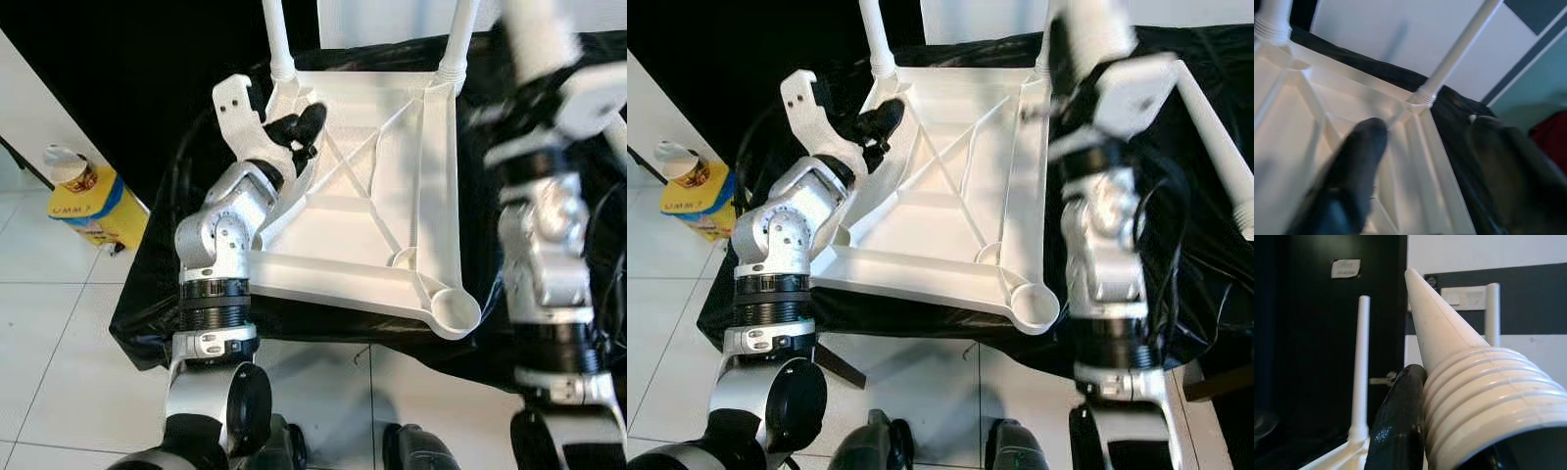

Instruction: Building children table

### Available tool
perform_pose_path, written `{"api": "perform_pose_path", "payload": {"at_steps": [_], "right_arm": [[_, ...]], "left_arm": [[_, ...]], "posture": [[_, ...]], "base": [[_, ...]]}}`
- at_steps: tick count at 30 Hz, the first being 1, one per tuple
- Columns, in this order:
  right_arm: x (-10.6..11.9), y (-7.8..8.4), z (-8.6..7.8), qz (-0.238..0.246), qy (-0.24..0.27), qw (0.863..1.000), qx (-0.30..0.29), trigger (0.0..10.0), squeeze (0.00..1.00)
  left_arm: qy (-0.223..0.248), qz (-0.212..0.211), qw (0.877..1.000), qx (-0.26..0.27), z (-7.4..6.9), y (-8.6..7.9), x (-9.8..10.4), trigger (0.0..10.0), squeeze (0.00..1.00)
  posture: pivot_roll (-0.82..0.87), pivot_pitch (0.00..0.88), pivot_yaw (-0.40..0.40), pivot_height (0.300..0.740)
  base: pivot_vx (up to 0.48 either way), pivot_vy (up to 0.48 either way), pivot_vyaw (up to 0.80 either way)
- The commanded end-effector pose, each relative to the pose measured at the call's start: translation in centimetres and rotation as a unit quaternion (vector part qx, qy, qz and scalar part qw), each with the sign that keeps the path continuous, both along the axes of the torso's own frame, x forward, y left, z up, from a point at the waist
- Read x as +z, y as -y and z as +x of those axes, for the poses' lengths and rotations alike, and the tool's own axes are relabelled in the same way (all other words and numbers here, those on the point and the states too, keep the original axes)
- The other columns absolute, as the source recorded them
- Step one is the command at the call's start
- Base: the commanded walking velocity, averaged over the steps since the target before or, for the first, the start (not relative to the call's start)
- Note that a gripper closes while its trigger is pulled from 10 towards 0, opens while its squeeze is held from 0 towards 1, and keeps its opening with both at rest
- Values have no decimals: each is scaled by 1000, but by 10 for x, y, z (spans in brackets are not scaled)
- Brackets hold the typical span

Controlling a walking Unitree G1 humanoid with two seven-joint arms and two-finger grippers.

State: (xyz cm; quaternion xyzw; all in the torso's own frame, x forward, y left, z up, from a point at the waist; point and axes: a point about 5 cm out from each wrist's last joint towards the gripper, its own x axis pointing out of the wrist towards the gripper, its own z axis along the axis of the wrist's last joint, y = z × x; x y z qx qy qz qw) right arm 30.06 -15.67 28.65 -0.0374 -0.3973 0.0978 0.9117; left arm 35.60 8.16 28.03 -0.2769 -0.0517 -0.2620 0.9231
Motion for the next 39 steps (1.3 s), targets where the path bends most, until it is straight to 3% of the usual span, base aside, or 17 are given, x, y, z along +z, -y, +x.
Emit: {"api": "perform_pose_path", "payload": {"at_steps": [1, 3, 4, 9, 10, 12, 19, 35, 37, 39], "right_arm": [[-3, -6, -8, -10, 4, 1000, 15, 10000, 0], [-11, -8, -10, -14, -10, 1000, 18, 10000, 0], [-23, -11, -14, -16, -30, 999, 22, 10000, 0], [-34, -17, -18, -16, -48, 998, 33, 10000, 0], [-38, -21, -20, -15, -57, 997, 39, 10000, 0], [-50, -32, -24, -20, -79, 995, 57, 10000, 0], [-68, -52, -32, -29, -112, 989, 86, 10000, 0], [-73, -62, -39, -64, -122, 983, 124, 10000, 0], [-75, -65, -43, -70, -125, 980, 136, 10000, 0], [-76, -66, -44, -71, -126, 980, 138, 10000, 0]], "left_arm": [[71, -19, 989, -130, -9, 7, 10, 10000, 1000], [75, -40, 985, -150, -10, 8, 14, 10000, 1000], [92, -71, 975, -192, -14, 10, 22, 10000, 1000], [94, -83, 967, -223, -17, 14, 23, 10000, 965], [95, -91, 963, -235, -18, 16, 24, 10000, 0], [97, -124, 953, -259, -20, 18, 27, 10000, 0], [102, -136, 939, -300, -25, 20, 29, 10000, 0], [81, -103, 942, -308, -19, 24, 23, 10000, 0], [62, -104, 951, -283, -8, 19, 22, 10000, 0], [62, -112, 953, -274, -5, 16, 24, 10000, 0]], "posture": [[11, 79, 76, 740], [13, 80, 75, 740], [14, 77, 75, 740], [8, 72, 79, 740], [6, 71, 80, 740], [-2, 68, 80, 740], [-6, 66, 81, 740], [1, 67, 84, 740], [1, 68, 85, 740], [0, 68, 86, 740]], "base": [[0, 0, 0], [0, 0, 0], [0, 0, 0], [0, 0, 0], [0, 0, 0], [0, 0, 0], [0, 0, 0], [0, 0, 0], [0, 0, 0], [0, 0, 0]]}}
